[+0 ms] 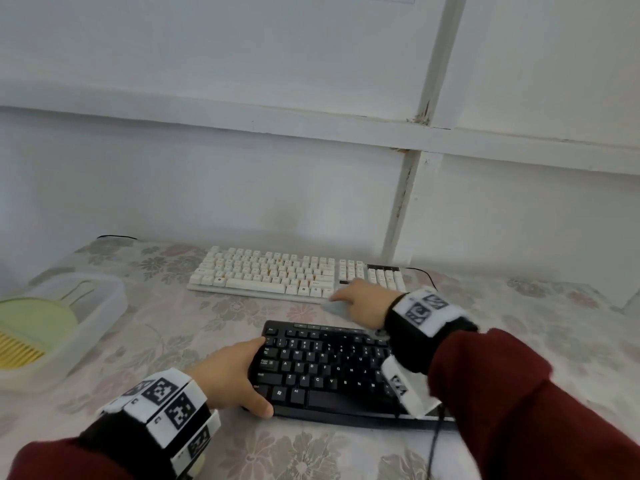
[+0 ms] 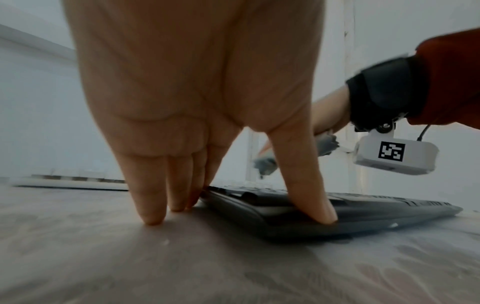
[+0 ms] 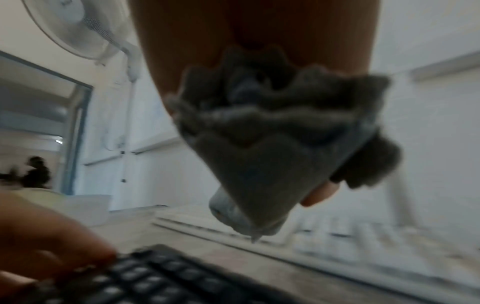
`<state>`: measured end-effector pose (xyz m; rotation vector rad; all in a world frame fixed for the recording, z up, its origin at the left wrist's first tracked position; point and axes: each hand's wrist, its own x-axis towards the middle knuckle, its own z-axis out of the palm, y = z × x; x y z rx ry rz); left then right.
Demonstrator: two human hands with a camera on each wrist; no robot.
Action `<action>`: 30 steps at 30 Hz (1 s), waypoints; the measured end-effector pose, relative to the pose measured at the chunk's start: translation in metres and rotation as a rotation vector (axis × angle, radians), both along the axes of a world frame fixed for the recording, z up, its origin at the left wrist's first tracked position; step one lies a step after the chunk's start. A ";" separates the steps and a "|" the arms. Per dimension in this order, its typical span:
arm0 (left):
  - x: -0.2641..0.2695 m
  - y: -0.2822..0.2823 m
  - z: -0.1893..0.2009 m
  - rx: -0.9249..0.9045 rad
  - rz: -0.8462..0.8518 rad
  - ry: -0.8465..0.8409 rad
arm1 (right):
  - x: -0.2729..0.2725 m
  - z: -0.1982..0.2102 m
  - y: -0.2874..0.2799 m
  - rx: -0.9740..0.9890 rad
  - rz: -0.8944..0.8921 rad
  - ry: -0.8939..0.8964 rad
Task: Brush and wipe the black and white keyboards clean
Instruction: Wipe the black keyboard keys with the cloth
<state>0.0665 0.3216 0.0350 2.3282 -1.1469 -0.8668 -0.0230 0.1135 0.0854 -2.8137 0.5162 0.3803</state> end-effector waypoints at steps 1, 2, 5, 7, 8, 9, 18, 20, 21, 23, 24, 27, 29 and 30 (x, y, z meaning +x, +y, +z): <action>0.001 0.001 0.001 0.003 0.003 -0.001 | 0.017 -0.004 0.015 0.013 0.045 -0.003; 0.003 0.002 0.001 0.008 0.001 -0.004 | 0.034 -0.010 0.027 0.000 0.079 0.006; 0.010 0.003 -0.003 0.023 0.003 -0.002 | 0.071 -0.028 0.050 -0.077 0.118 0.089; 0.012 0.003 -0.005 0.028 0.010 -0.006 | 0.080 -0.035 0.057 -0.108 0.113 0.122; 0.013 0.003 -0.006 0.029 0.015 -0.008 | 0.081 -0.037 0.056 -0.112 0.123 0.133; 0.013 0.003 -0.007 0.030 0.018 -0.008 | 0.082 -0.038 0.055 -0.105 0.142 0.149; 0.019 0.004 -0.016 0.022 0.044 0.003 | 0.032 -0.035 -0.003 -0.163 0.057 0.266; 0.019 0.003 -0.017 0.013 0.039 0.017 | 0.008 -0.037 -0.023 -0.169 0.004 0.252; 0.020 0.003 -0.017 0.010 0.038 0.021 | -0.004 -0.036 -0.032 -0.170 -0.023 0.244; 0.020 0.003 -0.017 0.014 0.034 0.027 | -0.030 -0.032 -0.049 -0.166 -0.076 0.238; 0.020 0.002 -0.018 0.013 0.033 0.029 | -0.044 -0.031 -0.057 -0.161 -0.108 0.234; 0.020 0.002 -0.018 0.009 0.036 0.031 | -0.077 -0.031 -0.081 -0.147 -0.203 0.210; 0.019 0.001 -0.018 0.010 0.043 0.036 | -0.092 -0.032 -0.093 -0.148 -0.250 0.207; 0.019 0.002 -0.018 0.013 0.045 0.039 | -0.097 -0.031 -0.098 -0.150 -0.271 0.206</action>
